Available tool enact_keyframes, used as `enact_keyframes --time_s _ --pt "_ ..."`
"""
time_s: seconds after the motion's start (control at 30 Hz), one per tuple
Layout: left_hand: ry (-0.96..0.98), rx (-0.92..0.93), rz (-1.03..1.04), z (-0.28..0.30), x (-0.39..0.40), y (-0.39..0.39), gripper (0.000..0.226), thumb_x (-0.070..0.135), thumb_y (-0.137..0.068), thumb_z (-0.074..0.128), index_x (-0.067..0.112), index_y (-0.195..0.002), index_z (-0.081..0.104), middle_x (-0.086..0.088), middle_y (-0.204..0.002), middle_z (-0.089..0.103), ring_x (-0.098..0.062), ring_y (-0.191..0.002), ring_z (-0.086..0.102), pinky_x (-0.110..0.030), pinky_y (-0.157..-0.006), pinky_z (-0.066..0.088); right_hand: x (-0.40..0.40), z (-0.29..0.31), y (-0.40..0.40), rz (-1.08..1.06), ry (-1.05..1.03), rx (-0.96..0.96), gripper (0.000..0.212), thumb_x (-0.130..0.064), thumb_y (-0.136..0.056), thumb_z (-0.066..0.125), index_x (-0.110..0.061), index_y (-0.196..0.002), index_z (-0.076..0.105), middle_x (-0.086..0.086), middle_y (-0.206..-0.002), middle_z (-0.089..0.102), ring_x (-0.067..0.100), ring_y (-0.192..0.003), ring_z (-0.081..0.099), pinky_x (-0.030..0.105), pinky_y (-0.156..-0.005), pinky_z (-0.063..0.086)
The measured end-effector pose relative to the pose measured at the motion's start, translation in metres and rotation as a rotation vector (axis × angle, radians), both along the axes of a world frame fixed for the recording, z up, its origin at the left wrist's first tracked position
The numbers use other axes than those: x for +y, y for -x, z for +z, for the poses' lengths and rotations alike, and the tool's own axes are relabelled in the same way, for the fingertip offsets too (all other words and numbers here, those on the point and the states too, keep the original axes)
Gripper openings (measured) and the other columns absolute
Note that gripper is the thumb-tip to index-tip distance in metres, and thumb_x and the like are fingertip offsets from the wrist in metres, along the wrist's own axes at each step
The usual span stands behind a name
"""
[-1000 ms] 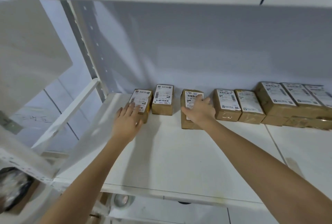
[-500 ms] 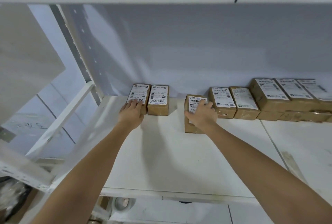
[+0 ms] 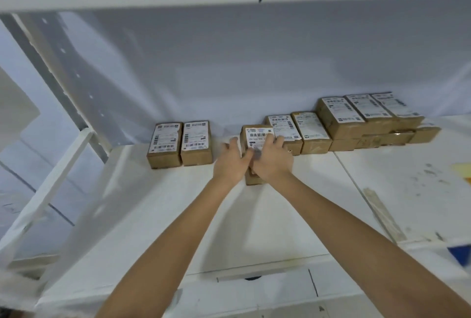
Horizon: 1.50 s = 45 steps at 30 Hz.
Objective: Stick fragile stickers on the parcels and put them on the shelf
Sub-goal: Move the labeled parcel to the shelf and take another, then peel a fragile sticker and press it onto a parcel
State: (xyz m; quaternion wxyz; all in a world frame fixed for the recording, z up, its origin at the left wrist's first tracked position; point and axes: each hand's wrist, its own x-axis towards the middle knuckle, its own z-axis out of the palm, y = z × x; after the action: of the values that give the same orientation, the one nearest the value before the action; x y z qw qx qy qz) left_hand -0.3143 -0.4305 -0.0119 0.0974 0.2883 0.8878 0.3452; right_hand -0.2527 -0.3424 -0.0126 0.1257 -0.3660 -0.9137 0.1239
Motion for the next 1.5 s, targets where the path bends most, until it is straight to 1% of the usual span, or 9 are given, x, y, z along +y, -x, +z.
enact_keyframes --time_s 0.2,0.33,0.5,0.6,0.73,0.93,1.03,1.1,1.5 --pt "-0.26 -0.556 -0.12 -0.011 0.046 -0.046 0.038 0.024 -0.093 0.049 0.017 -0.13 0.04 -0.009 -0.117 0.061 -0.03 -0.102 0.061 -0.039 -0.077 0.054 0.019 -0.004 -0.071 -0.178 0.047 0.11 0.066 -0.053 -0.078 0.058 -0.011 -0.124 0.036 0.009 -0.123 0.043 0.028 -0.11 0.05 0.035 -0.075 0.042" --pt "-0.246 -0.603 -0.248 -0.025 0.077 -0.084 0.038 0.018 -0.095 0.05 0.015 -0.132 0.043 -0.01 -0.121 0.06 -0.027 -0.104 0.061 -0.041 -0.087 0.052 0.037 -0.011 -0.136 -0.281 0.232 0.241 0.074 -0.052 -0.07 0.07 -0.012 -0.125 0.042 0.003 -0.118 0.053 0.022 -0.108 0.055 0.036 -0.083 0.049" --pt "-0.225 -0.762 -0.304 -0.039 0.116 -0.14 0.038 0.021 -0.096 0.05 0.014 -0.133 0.039 -0.014 -0.123 0.059 -0.031 -0.104 0.062 -0.036 -0.07 0.054 0.069 -0.019 -0.225 -0.455 0.646 0.591 0.019 -0.016 -0.086 0.062 -0.009 -0.104 0.061 0.004 -0.1 0.067 0.02 -0.088 0.062 0.031 -0.075 0.05" --pt "-0.22 -0.829 -0.341 -0.043 0.14 -0.173 0.035 0.023 -0.097 0.049 0.014 -0.13 0.041 -0.012 -0.122 0.061 -0.031 -0.104 0.063 -0.042 -0.074 0.056 0.09 -0.029 -0.271 -0.59 0.821 0.626 0.032 -0.03 -0.088 0.061 -0.014 -0.116 0.059 0.004 -0.108 0.065 0.018 -0.095 0.061 0.024 -0.072 0.048" --pt "-0.184 -0.829 -0.38 -0.047 0.171 -0.214 0.031 0.022 -0.097 0.047 0.011 -0.126 0.048 -0.008 -0.122 0.062 -0.027 -0.106 0.062 -0.047 -0.09 0.052 0.115 -0.031 -0.318 -0.619 0.953 0.671 0.035 -0.034 -0.087 0.064 -0.017 -0.117 0.057 0.002 -0.099 0.065 0.017 -0.092 0.062 0.033 -0.085 0.052" --pt "-0.122 -0.681 -0.363 -0.054 0.218 -0.261 0.027 0.016 -0.096 0.048 0.008 -0.121 0.051 -0.008 -0.122 0.061 -0.025 -0.104 0.062 -0.042 -0.088 0.053 0.167 -0.032 -0.362 -0.507 0.789 0.62 0.042 -0.034 -0.086 0.066 -0.011 -0.12 0.059 0.005 -0.1 0.068 0.015 -0.082 0.062 0.034 -0.082 0.052" --pt "-0.112 -0.452 -0.372 -0.051 0.237 -0.281 0.029 0.018 -0.094 0.051 0.009 -0.121 0.049 0.001 -0.12 0.056 -0.019 -0.104 0.058 -0.032 -0.09 0.047 0.197 -0.031 -0.375 -0.444 0.596 0.545 0.044 -0.038 -0.083 0.068 -0.013 -0.117 0.059 0.003 -0.107 0.065 0.018 -0.093 0.062 0.033 -0.083 0.052" --pt "-0.116 -0.315 -0.361 -0.05 0.251 -0.291 0.033 0.023 -0.093 0.051 0.012 -0.125 0.049 -0.006 -0.124 0.052 -0.024 -0.107 0.058 -0.039 -0.093 0.048 0.214 -0.028 -0.38 -0.401 0.481 0.506 0.043 -0.039 -0.081 0.069 -0.014 -0.115 0.059 0.0 -0.107 0.063 0.016 -0.096 0.062 0.025 -0.076 0.05" --pt "-0.063 -0.264 -0.282 -0.053 0.27 -0.306 0.045 0.025 -0.102 0.031 0.012 -0.145 0.033 -0.011 -0.147 0.039 -0.024 -0.135 0.036 -0.034 -0.109 0.028 0.245 -0.033 -0.366 -0.158 0.124 0.296 0.055 -0.049 -0.076 0.069 -0.017 -0.118 0.054 0.003 -0.113 0.054 0.02 -0.106 0.05 0.032 -0.075 0.047"
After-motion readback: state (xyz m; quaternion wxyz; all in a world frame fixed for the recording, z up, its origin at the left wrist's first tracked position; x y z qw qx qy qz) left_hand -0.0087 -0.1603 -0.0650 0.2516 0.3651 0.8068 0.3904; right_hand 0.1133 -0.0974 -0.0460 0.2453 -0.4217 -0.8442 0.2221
